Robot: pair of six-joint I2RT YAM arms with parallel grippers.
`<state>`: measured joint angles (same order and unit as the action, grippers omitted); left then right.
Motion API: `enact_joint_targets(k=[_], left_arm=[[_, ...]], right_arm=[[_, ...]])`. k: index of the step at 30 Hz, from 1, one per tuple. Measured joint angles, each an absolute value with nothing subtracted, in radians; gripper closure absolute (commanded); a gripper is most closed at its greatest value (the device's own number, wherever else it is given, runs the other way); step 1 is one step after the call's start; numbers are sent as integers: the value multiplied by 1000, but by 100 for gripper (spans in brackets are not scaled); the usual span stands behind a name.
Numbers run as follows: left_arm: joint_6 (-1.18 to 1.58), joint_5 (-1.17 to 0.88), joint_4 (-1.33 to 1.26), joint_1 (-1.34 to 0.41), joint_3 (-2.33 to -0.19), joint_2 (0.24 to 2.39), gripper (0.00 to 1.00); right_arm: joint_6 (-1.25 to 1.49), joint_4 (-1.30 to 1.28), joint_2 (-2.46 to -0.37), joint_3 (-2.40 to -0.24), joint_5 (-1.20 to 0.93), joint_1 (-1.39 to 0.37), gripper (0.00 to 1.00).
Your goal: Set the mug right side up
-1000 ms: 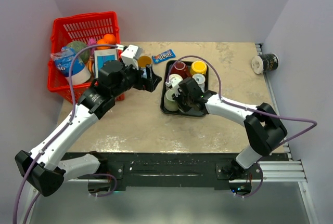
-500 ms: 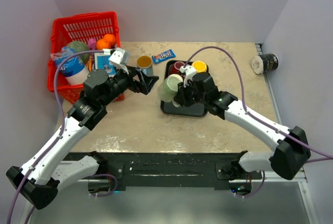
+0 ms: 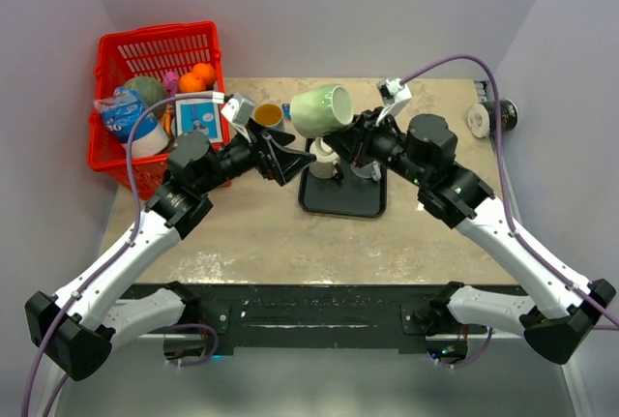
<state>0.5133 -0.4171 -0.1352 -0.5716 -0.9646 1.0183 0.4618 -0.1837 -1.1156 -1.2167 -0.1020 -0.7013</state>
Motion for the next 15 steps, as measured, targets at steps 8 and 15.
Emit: enact_joint_targets(k=[8, 15], left_arm=[[645, -564, -332, -574, -965, 1050, 3], [826, -606, -555, -602, -943, 1075, 17]], right_arm=[[533, -101, -1060, -1233, -196, -701, 100], [579, -35, -1052, -1239, -283, -701, 100]])
